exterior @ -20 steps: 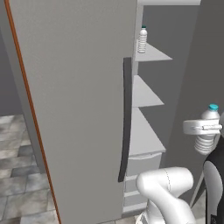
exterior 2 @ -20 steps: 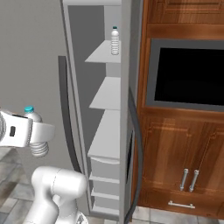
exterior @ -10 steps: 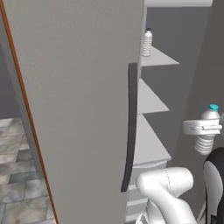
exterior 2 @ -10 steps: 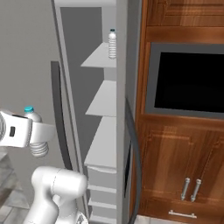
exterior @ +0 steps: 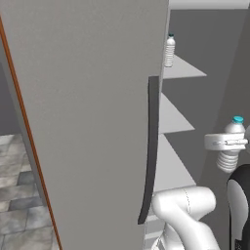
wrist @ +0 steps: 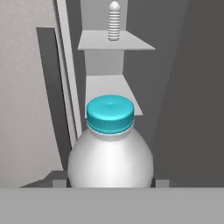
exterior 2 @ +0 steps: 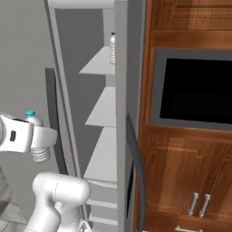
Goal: Take the bottled waters from the counter and place them in the freezer to freeze. Close the freezer door after placing the bottles.
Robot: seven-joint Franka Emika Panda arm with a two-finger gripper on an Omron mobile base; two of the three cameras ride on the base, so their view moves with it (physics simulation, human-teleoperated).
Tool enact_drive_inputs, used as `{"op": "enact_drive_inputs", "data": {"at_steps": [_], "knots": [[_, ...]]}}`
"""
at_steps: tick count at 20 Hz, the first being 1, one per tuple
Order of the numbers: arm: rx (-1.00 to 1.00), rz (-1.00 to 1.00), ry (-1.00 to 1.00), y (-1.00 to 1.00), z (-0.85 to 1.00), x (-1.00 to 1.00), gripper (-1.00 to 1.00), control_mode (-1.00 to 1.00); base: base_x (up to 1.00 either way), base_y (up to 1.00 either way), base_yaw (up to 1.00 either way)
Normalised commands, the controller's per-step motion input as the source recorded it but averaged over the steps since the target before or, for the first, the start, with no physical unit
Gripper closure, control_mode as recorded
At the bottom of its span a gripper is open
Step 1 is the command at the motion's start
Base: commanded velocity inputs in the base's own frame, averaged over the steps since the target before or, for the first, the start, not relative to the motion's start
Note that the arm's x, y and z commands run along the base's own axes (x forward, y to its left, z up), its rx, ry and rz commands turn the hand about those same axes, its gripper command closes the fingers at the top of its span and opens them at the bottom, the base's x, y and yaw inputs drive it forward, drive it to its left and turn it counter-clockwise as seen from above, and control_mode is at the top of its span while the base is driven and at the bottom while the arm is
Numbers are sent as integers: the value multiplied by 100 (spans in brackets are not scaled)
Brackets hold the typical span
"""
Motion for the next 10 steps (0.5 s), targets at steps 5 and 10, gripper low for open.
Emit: {"op": "enact_drive_inputs", "data": {"at_steps": [5, 10], "knots": [[0, 0, 0, 0, 0, 0, 100, 100, 34, -12, 0], [0, 0, 0, 0, 0, 0, 100, 100, 31, -16, 0]]}}
